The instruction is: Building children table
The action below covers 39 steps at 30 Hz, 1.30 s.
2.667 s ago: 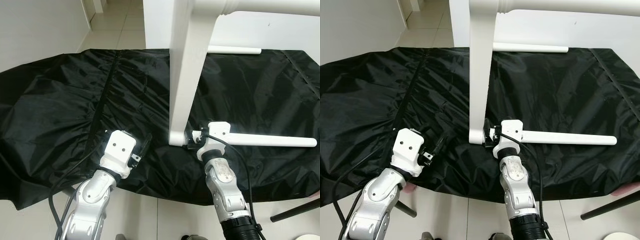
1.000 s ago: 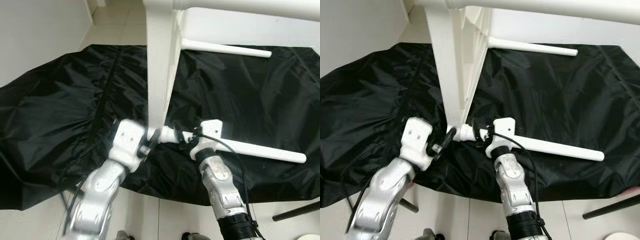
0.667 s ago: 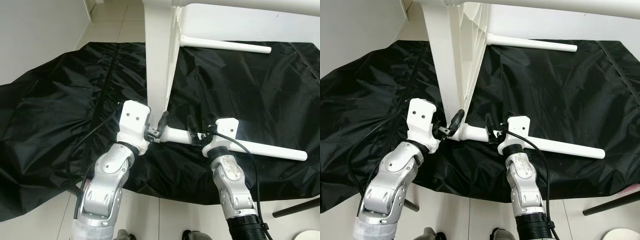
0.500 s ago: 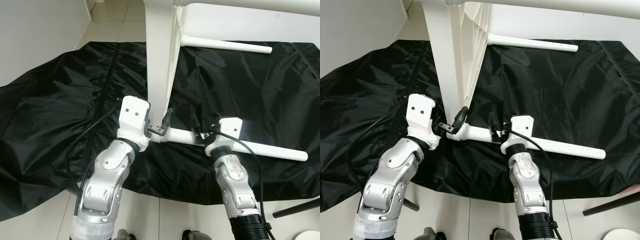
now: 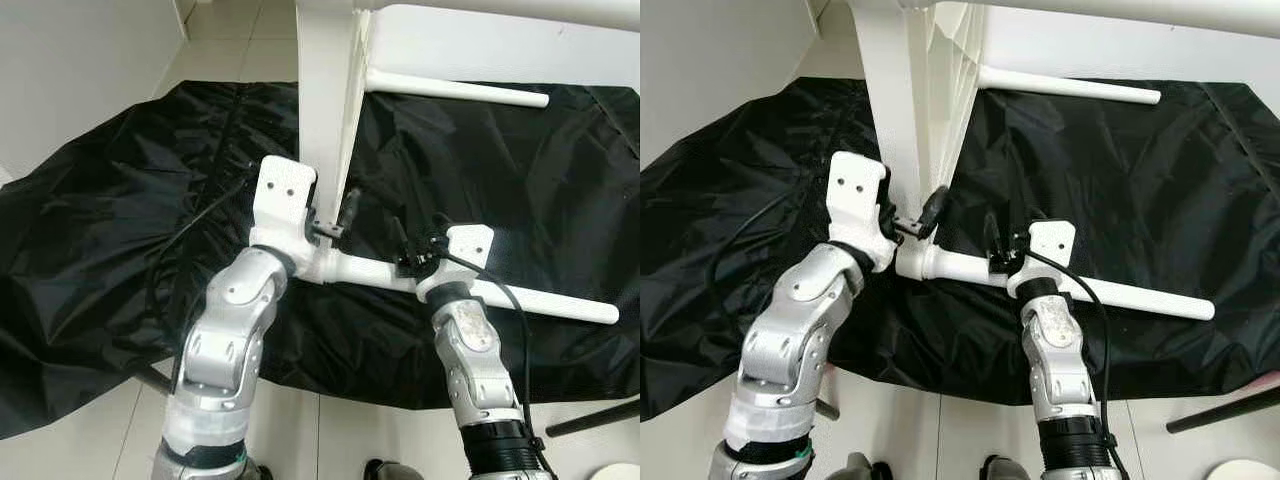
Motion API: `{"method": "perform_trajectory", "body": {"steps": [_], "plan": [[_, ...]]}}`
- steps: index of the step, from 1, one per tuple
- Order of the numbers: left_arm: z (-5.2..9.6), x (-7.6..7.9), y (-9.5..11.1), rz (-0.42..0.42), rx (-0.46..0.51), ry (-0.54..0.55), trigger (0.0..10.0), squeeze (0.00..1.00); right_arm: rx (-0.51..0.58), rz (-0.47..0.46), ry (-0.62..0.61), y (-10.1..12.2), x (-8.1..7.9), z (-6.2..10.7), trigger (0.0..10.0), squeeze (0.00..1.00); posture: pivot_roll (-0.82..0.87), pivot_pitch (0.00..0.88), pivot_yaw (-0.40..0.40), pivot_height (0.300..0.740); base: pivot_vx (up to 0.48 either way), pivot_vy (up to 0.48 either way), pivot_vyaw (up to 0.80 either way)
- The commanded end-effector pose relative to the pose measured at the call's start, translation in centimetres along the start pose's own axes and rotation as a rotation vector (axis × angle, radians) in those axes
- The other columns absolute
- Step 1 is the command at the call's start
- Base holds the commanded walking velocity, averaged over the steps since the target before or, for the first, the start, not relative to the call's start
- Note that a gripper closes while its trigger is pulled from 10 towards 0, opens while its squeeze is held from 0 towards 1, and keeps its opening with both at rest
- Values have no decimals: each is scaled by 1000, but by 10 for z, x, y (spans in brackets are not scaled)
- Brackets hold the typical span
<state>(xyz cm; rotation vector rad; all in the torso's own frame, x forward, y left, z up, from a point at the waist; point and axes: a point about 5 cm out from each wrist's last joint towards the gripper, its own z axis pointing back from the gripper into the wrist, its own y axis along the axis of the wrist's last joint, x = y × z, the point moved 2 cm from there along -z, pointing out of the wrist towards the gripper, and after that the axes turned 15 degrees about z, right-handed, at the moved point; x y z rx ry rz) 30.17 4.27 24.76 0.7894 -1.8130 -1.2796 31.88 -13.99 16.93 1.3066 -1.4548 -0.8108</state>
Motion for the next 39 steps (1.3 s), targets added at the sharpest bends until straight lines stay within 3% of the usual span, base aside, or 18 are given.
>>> {"method": "perform_trajectory", "body": {"steps": [1, 3, 6, 11, 26, 27, 30, 32, 33, 34, 39], "plan": [[-5, -8, 0, -4, 19, 131, 10000, 0, 8, 0, -5, 3, 0, -2, 10000, 0, -72, 130, 65, 740, 0, 0, 0], [-5, -8, 0, -4, 19, 131, 10000, 0, 8, 0, -5, 3, 0, -2, 10000, 0, -72, 130, 65, 740, 0, 0, 0], [-18, -13, 6, -9, 36, 191, 10000, 0, 16, 4, -25, 6, 3, -4, 10000, 0, -80, 129, 70, 740, 0, 0, 0], [-28, -18, 9, -4, 56, 245, 10000, 0, 20, 7, -38, 8, 5, -4, 10000, 0, -92, 132, 74, 740, 0, 0, 0], [-43, -24, 30, 45, 155, 276, 10000, 0, 22, 23, -60, 10, 12, -2, 10000, 0, -106, 141, 72, 740, 0, 0, 0], [-43, -23, 32, 41, 171, 266, 4471, 0, 19, 25, -61, 9, 12, -1, 10000, 0, -107, 142, 74, 740, 0, 0, 0], [-42, -22, 33, 41, 177, 259, 3961, 0, 18, 25, -62, 9, 12, -1, 10000, 0, -106, 141, 75, 740, 0, 0, 0], [-41, -20, 33, 40, 183, 244, 1373, 0, 13, 27, -61, 8, 11, 0, 10000, 0, -105, 140, 76, 740, 0, 0, 0], [-41, -20, 32, 39, 184, 240, 1373, 0, 12, 27, -61, 7, 11, 0, 10000, 0, -105, 140, 76, 740, 0, 0, 0], [-40, -19, 33, 37, 186, 235, 39, 0, 11, 28, -60, 7, 11, 0, 10000, 0, -104, 139, 76, 740, 0, 0, 0], [-38, -21, 35, 3, 199, 227, 0, 0, 7, 30, -57, 6, 10, 0, 10000, 0, -106, 131, 78, 740, 0, 0, 0]]}}
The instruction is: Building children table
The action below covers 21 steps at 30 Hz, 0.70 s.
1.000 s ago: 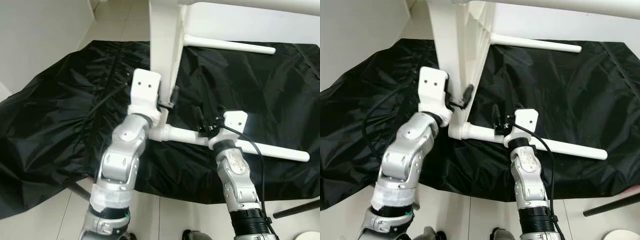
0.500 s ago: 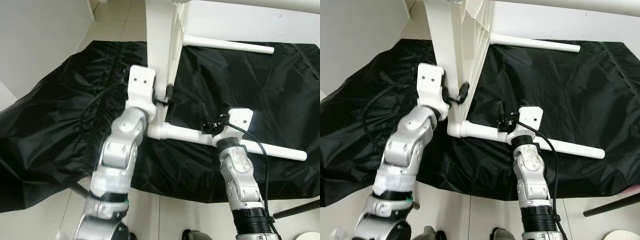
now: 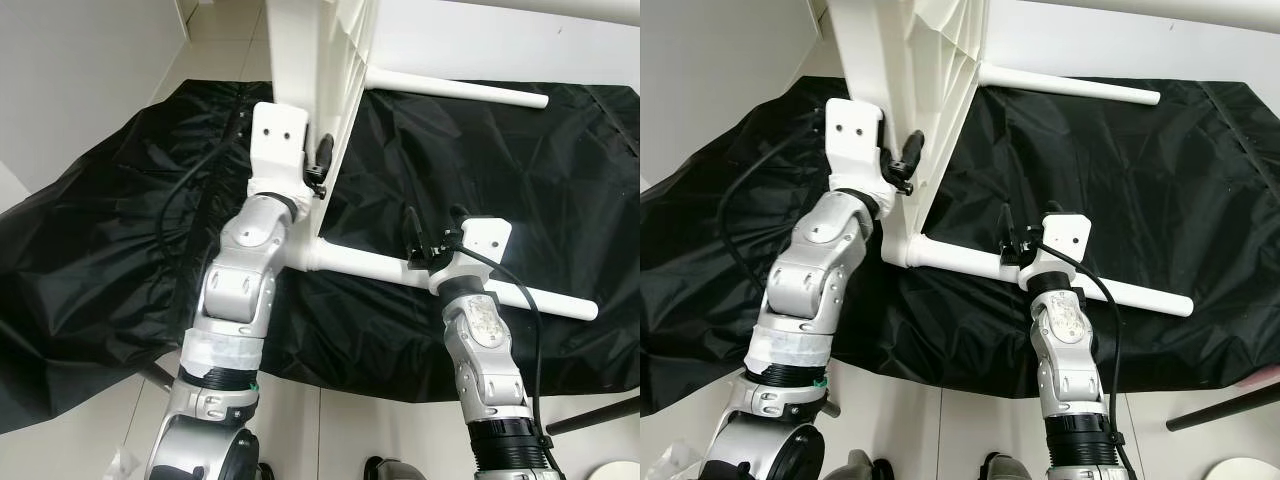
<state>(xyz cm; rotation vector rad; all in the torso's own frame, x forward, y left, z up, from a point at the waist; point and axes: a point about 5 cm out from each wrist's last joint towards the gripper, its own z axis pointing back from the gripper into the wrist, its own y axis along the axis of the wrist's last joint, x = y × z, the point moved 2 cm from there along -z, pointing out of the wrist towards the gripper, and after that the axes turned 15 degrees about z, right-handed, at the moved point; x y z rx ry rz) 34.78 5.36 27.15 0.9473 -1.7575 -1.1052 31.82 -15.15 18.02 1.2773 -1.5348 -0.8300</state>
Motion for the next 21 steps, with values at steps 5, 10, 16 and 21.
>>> {"method": "perform_trajectory", "body": {"steps": [5, 10, 16, 21], "plan": [[8, -5, 15, -5, 97, 97, 0, 0, -8, 3, 7, -1, -3, 1, 10000, 0, -110, 130, 82, 740, 0, 0, 0], [21, -19, 23, -52, 119, 145, 0, 0, -11, 6, -2, -2, -1, 2, 10000, 0, -105, 135, 78, 740, 0, 0, 0], [35, -28, 36, -104, 156, 197, 0, 0, -14, 12, 12, -3, -3, 1, 10000, 0, -93, 142, 65, 740, 0, 0, 0], [44, -30, 43, -118, 176, 220, 0, 0, -14, 14, 19, -3, -3, -1, 10000, 0, -86, 146, 54, 740, 0, 0, 0]]}}
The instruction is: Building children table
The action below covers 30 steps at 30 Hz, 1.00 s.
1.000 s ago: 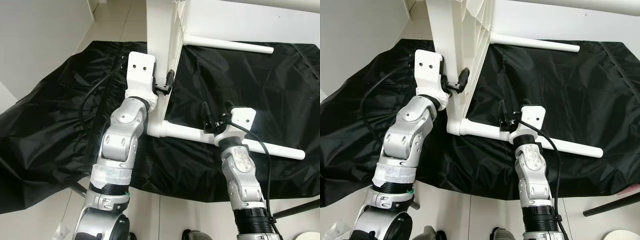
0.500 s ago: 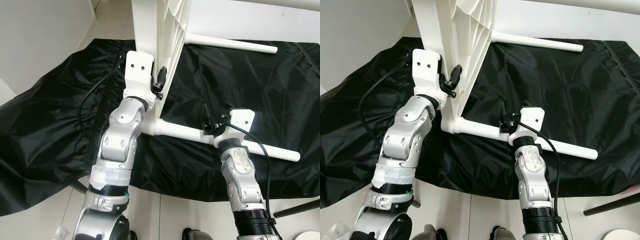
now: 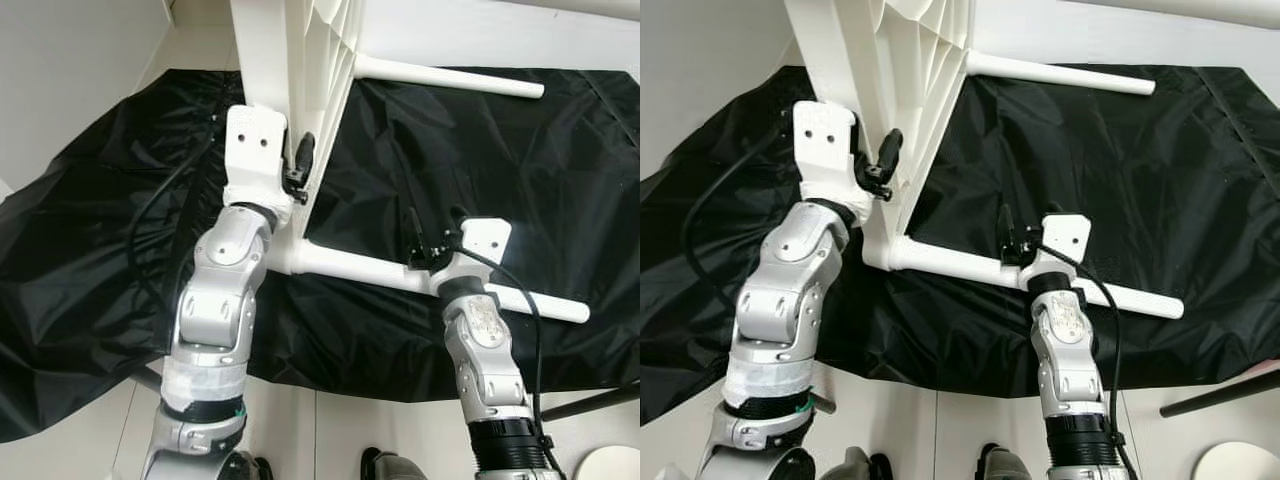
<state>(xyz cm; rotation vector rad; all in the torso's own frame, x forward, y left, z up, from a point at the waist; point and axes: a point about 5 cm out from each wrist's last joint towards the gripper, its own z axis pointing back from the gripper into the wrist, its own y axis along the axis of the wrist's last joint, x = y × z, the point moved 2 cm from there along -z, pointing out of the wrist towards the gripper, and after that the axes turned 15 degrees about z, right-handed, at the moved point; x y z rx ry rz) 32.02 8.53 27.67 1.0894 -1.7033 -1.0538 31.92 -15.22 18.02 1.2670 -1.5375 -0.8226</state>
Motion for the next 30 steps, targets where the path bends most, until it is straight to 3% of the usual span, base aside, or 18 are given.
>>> {"method": "perform_trajectory", "body": {"steps": [1, 5, 10, 18, 19, 20, 21, 22, 27, 29, 30], "plan": [[8, -16, 23, -39, 115, 139, 0, 0, -12, 3, 16, -3, -4, 0, 10000, 0, -86, 146, 54, 740, 0, 0, 0], [14, -17, 28, -54, 129, 160, 0, 0, -13, 3, 22, -3, -4, 0, 10000, 0, -80, 147, 42, 740, 0, 0, 0], [34, -36, 44, -93, 192, 312, 0, 0, -11, 2, 52, -3, -6, -4, 10000, 0, -62, 150, 15, 740, 0, 0, 0], [46, -53, 53, -122, 241, 443, 0, 0, -10, 1, 73, -3, -9, -8, 10000, 0, -52, 141, -2, 740, 0, 0, 0], [45, -54, 52, -118, 230, 446, 1725, 0, -8, 1, 77, -3, -9, -9, 10000, 0, -51, 145, -2, 740, 0, 0, 0], [45, -54, 52, -118, 230, 446, 1725, 0, -8, 1, 77, -3, -9, -9, 10000, 0, -51, 145, -2, 740, 0, 0, 0], [43, -54, 51, -114, 224, 440, 6314, 0, -7, 1, 79, -3, -10, -9, 10000, 0, -50, 143, -4, 740, 0, 0, 0], [42, -52, 50, -110, 216, 424, 9961, 0, -6, 1, 81, -3, -10, -9, 10000, 0, -50, 143, -4, 740, 0, 0, 0], [37, -41, 40, -112, 155, 356, 10000, 0, -4, 4, 86, -3, -11, -9, 10000, 0, -56, 137, 3, 740, 0, 0, 0], [34, -27, 33, -106, 124, 255, 10000, 0, -7, 6, 80, -4, -10, -9, 10000, 0, -61, 136, 9, 740, 0, 0, 0], [33, -21, 30, -103, 109, 209, 10000, 141, -8, 7, 79, -5, -9, -8, 10000, 0, -62, 136, 11, 740, 0, 0, 0]]}}
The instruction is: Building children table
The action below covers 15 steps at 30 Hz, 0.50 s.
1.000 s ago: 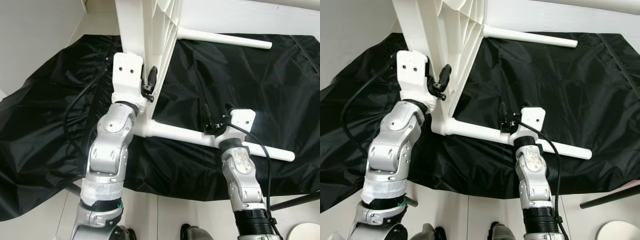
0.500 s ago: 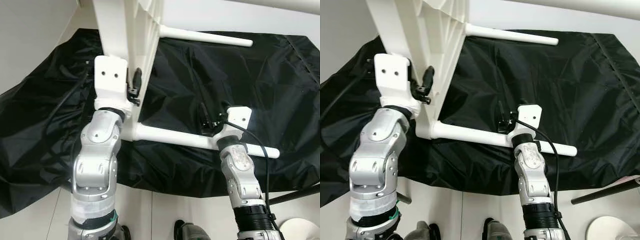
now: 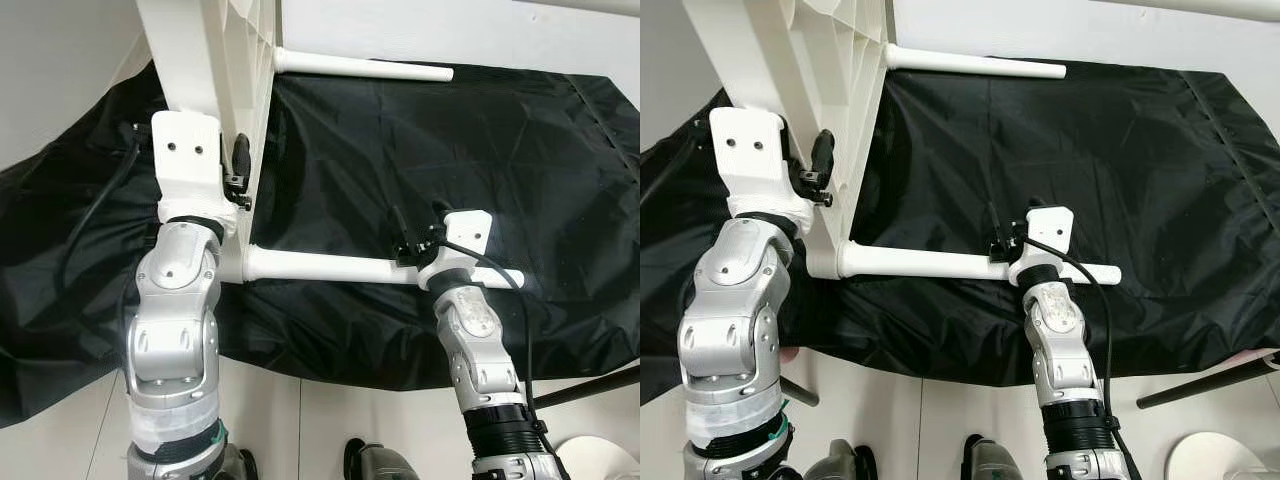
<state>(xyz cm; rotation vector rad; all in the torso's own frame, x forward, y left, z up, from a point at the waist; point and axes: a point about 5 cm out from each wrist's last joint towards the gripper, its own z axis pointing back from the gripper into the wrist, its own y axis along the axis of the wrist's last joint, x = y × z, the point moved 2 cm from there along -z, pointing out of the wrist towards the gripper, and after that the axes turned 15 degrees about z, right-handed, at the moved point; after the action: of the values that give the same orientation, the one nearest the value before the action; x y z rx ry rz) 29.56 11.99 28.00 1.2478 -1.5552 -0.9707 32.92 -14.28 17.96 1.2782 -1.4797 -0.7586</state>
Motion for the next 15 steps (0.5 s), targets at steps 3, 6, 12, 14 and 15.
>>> {"method": "perform_trajectory", "body": {"steps": [3, 6, 12, 14, 15], "plan": [[6, 14, 10, 30, 73, -48, 10000, 1000, -11, 1, 0, -4, 0, 3, 10000, 0, -65, 135, 14, 740, 0, 0, 0], [8, 23, 8, 29, 58, -124, 10000, 1000, -14, 1, -3, -5, 0, 5, 10000, 0, -65, 131, 21, 740, 0, 0, 0], [12, 32, -2, -63, 18, -216, 10000, 0, -19, 1, -2, -7, -1, 8, 10000, 0, -66, 126, 26, 740, 0, 0, 0], [16, 33, -3, -85, 18, -252, 10000, 0, -20, 1, -2, -8, -1, 8, 10000, 0, -65, 129, 27, 740, 0, 0, 0], [18, 34, -3, -92, 16, -267, 10000, 0, -21, 1, -2, -8, -1, 9, 10000, 0, -65, 129, 27, 740, 0, 0, 0]]}}
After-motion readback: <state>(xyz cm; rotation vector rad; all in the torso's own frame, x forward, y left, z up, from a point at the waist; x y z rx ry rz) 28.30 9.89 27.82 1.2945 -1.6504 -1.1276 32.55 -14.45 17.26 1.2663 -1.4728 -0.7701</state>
